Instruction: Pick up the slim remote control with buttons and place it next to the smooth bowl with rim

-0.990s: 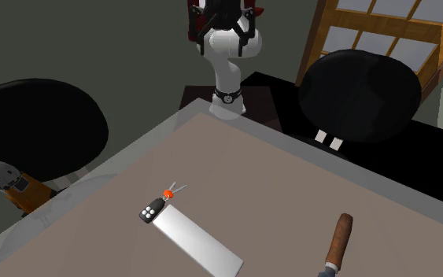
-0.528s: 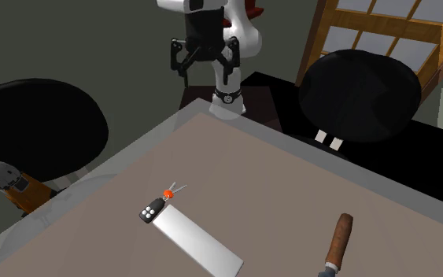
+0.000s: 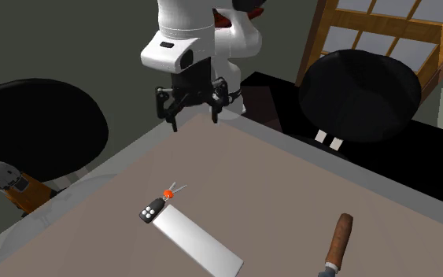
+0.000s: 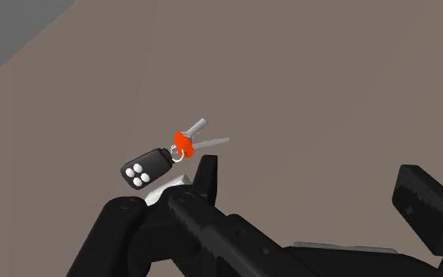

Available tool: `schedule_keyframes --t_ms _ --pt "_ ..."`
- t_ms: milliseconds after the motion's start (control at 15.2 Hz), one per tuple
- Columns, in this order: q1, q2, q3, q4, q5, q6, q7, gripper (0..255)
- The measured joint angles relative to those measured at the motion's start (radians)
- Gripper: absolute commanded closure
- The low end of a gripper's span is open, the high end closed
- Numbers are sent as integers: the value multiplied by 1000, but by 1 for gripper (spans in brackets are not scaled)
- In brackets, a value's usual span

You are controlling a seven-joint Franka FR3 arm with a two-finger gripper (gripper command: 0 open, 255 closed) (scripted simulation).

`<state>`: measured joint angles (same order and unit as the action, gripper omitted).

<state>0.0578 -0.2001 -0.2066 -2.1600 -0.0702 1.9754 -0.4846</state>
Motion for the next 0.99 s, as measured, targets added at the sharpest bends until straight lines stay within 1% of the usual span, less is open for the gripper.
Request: schedule_keyframes --t_ms 198,396,594,990 --pt "7 120 -14 73 27 47 -88 0" --pt "5 231 -22 156 56 74 -181 0" --pt "2 350 -16 252 88 95 -260 0" --pt "-23 598 16 495 138 96 -406 0"
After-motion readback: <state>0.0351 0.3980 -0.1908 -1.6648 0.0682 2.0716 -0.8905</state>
